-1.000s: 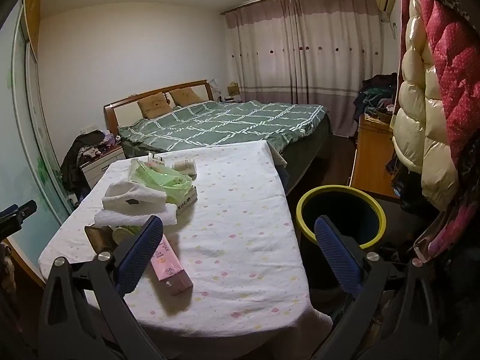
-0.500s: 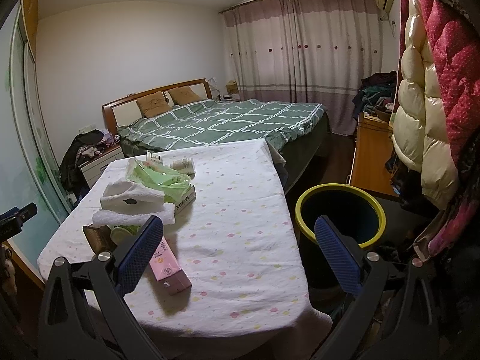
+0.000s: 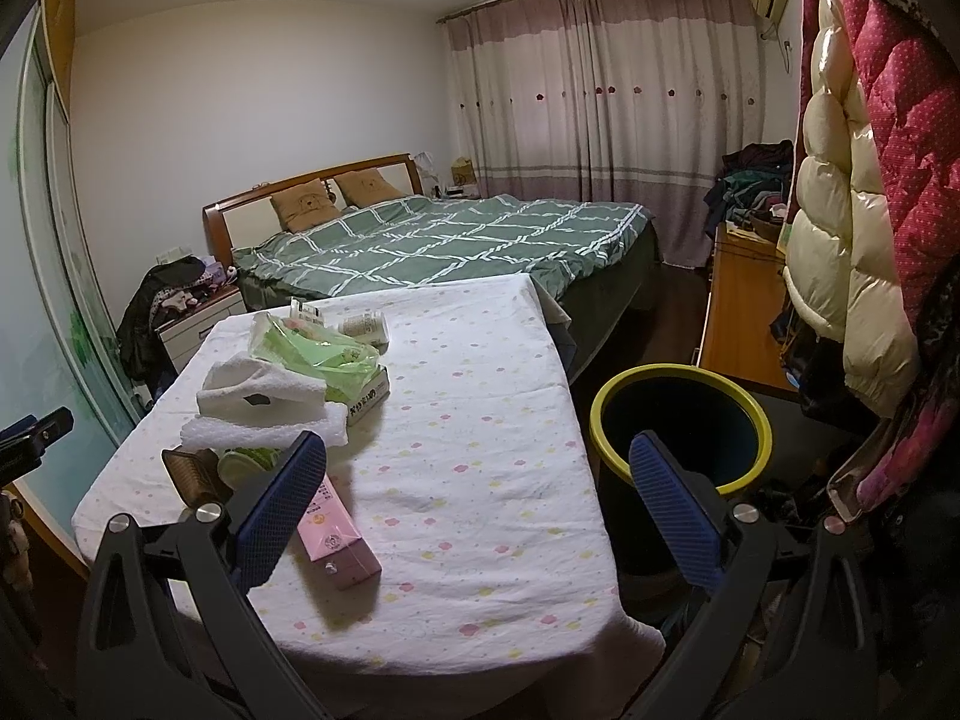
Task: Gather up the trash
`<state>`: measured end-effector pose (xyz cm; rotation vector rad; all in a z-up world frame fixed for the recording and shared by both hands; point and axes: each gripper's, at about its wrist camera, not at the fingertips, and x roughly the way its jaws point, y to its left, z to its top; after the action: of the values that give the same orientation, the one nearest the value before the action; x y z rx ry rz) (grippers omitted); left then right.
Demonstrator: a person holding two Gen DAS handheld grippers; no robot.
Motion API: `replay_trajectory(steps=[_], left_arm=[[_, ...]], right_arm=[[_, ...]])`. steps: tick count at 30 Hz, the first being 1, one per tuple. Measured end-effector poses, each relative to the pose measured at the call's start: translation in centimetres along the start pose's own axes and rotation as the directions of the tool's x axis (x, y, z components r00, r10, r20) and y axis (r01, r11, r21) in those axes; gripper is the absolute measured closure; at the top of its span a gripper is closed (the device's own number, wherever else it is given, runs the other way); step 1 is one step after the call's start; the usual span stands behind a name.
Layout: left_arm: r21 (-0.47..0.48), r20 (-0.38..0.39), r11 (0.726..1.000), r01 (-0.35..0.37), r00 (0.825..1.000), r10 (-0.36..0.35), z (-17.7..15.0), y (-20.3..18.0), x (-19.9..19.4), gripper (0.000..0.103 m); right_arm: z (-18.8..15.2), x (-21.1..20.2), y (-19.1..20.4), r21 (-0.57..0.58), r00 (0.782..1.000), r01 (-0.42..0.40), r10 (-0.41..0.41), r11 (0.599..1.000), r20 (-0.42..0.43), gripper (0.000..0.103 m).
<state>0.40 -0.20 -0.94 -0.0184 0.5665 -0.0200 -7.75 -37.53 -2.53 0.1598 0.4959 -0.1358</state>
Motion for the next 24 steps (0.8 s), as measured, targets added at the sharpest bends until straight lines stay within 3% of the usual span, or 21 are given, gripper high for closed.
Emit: replay_trajectory(steps=[24], left_arm=[[0.007, -0.015, 1.000, 0.004, 1.000, -0.004, -0.02, -0.25, 0.40, 0.004]], right_arm=[[-0.05, 0.69, 0.16, -0.001, 1.000, -0.003, 0.003, 1.000, -0.007, 0.006]])
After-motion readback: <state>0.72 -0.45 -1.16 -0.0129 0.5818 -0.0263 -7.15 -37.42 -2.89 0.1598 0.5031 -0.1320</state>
